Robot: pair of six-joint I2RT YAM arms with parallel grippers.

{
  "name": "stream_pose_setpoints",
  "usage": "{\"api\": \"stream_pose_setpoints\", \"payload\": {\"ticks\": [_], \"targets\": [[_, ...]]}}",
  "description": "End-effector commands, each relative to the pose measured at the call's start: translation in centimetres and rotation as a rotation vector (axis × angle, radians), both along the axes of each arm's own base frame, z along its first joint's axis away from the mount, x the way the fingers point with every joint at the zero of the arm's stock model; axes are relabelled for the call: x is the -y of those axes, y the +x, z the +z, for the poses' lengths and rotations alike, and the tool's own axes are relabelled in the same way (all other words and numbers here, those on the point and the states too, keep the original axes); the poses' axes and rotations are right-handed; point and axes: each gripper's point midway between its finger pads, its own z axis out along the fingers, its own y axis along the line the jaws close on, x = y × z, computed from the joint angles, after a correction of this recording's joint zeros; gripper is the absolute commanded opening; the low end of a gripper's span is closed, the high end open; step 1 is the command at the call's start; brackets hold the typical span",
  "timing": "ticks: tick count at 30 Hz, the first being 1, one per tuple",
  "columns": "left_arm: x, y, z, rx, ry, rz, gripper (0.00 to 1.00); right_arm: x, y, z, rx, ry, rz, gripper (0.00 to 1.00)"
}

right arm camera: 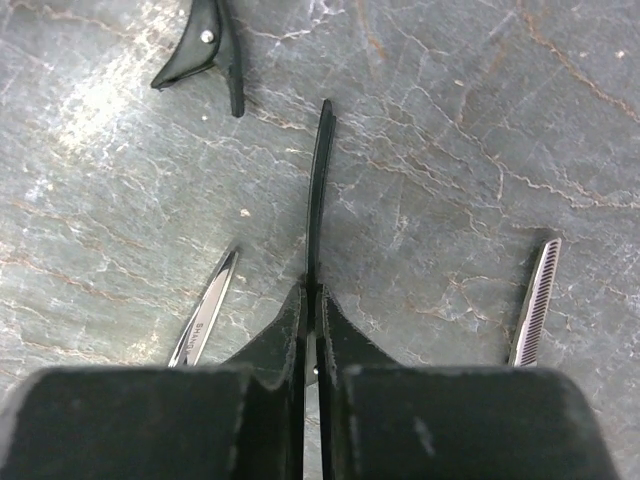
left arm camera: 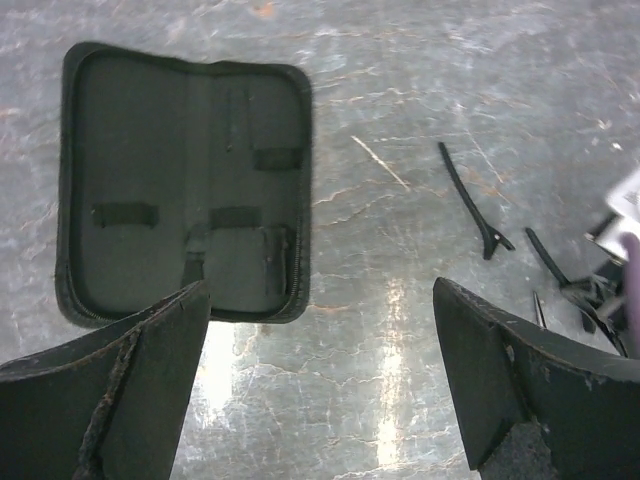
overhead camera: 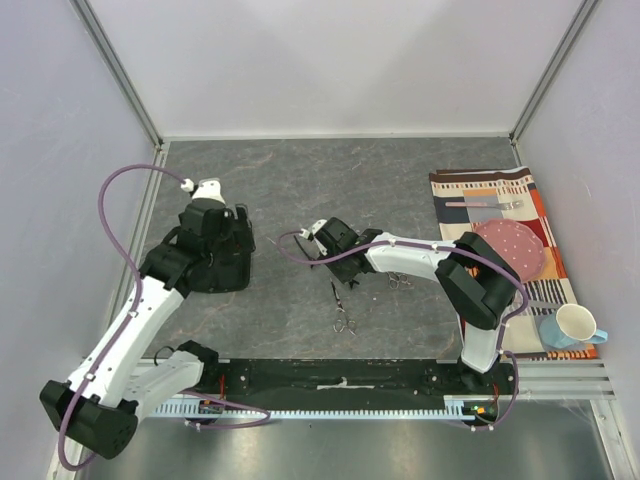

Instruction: Sort the hair-cutting tools

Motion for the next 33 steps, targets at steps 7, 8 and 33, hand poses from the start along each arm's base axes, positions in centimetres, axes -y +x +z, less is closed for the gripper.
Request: {"api": "stream_pose_setpoints", "payload": {"ticks": [7,8,33], "targets": [[-4.6,2.4,-2.0,-0.072,-0.136,0.24,0.92,2.2,0.5,-1.4,0.024,-0.078,-0.098,0.0],[-5.0,2.7,-2.3,-0.081,-0.15,0.254,0.86,2.2,0.7,-1.0,0.034,-0.069,-0.106,0.0],[-16.6,6.8,-5.7,-0.159,0.0,0.426,0.92,0.9,-3.5,7.5,0.181,0.158,-0.08,0.0]]}}
